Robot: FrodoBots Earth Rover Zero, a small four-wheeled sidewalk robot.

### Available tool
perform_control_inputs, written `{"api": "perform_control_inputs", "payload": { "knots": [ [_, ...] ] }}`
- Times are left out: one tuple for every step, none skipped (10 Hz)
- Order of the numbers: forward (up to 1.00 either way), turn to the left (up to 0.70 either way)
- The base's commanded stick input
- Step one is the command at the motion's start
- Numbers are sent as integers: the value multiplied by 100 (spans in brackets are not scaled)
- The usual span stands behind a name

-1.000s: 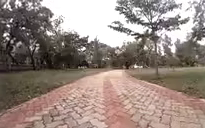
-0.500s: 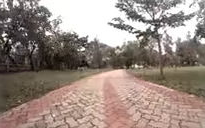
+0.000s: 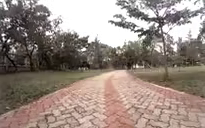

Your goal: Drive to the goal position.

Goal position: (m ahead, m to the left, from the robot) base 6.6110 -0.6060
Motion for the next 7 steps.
{"api": "perform_control_inputs", "payload": {
  "knots": [
    [70,1],
    [70,1],
    [70,1],
    [70,1],
    [70,1],
    [70,1],
    [70,1]
  ]
}}
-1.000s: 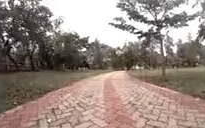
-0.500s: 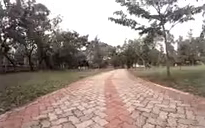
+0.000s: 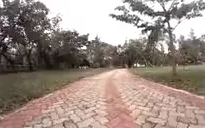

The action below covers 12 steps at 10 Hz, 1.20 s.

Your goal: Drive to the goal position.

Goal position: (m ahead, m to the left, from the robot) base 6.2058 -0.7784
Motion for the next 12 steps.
{"api": "perform_control_inputs", "payload": {
  "knots": [
    [70,1],
    [70,1],
    [70,1],
    [70,1],
    [70,1],
    [70,1],
    [70,1],
    [70,1],
    [70,1],
    [70,1],
    [70,1],
    [70,1]
  ]
}}
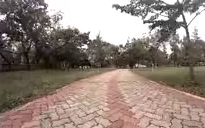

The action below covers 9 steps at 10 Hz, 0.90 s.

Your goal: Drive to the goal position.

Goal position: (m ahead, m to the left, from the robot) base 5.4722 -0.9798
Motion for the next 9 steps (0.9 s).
{"api": "perform_control_inputs", "payload": {
  "knots": [
    [70,1],
    [70,1],
    [70,1],
    [70,1],
    [70,1],
    [70,1],
    [70,1],
    [70,1],
    [70,1]
  ]
}}
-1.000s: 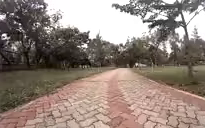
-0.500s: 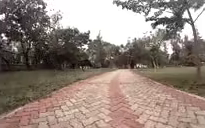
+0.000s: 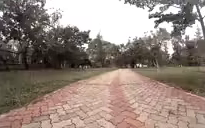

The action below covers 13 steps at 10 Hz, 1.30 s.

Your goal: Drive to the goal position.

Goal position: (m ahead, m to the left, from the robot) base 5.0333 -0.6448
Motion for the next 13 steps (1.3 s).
{"api": "perform_control_inputs", "payload": {
  "knots": [
    [70,1],
    [70,1],
    [70,1],
    [70,1],
    [70,1],
    [70,1],
    [70,1],
    [70,-1],
    [70,-9],
    [70,-17],
    [70,-25],
    [70,-33],
    [70,-34]
  ]
}}
